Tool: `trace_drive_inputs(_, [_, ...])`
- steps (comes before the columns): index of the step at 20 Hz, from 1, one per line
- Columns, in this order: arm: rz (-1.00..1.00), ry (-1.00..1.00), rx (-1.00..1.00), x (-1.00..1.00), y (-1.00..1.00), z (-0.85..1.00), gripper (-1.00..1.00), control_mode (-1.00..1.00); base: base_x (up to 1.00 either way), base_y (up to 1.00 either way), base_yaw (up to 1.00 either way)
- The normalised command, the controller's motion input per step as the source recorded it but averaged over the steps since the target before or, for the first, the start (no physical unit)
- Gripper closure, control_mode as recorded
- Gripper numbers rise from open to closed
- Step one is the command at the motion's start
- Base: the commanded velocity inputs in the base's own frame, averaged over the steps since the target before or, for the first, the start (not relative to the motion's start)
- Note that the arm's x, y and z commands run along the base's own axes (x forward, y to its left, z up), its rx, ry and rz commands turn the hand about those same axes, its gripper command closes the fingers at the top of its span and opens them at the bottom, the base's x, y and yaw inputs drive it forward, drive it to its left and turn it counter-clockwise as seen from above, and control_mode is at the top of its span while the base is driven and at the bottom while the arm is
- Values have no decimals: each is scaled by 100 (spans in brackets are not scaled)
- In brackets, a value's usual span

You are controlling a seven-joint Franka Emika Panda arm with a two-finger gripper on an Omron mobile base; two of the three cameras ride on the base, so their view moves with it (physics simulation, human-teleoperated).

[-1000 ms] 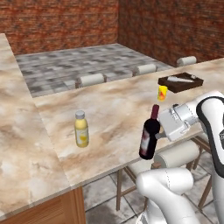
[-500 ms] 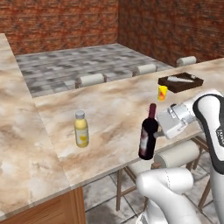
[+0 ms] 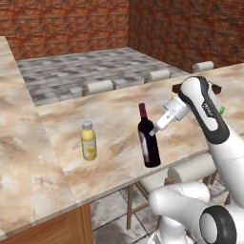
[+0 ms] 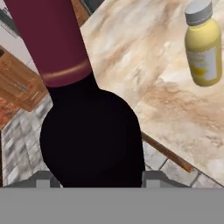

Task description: Place the drinks on the dining counter in a tight cluster.

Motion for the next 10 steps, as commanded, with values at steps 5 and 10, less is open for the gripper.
trace_drive_inputs(5, [0, 20, -14, 96, 11, -16, 100, -100, 0, 0, 0])
trace_drive_inputs(10, [-4, -1, -4, 92, 15, -31, 100, -100, 0, 0, 0])
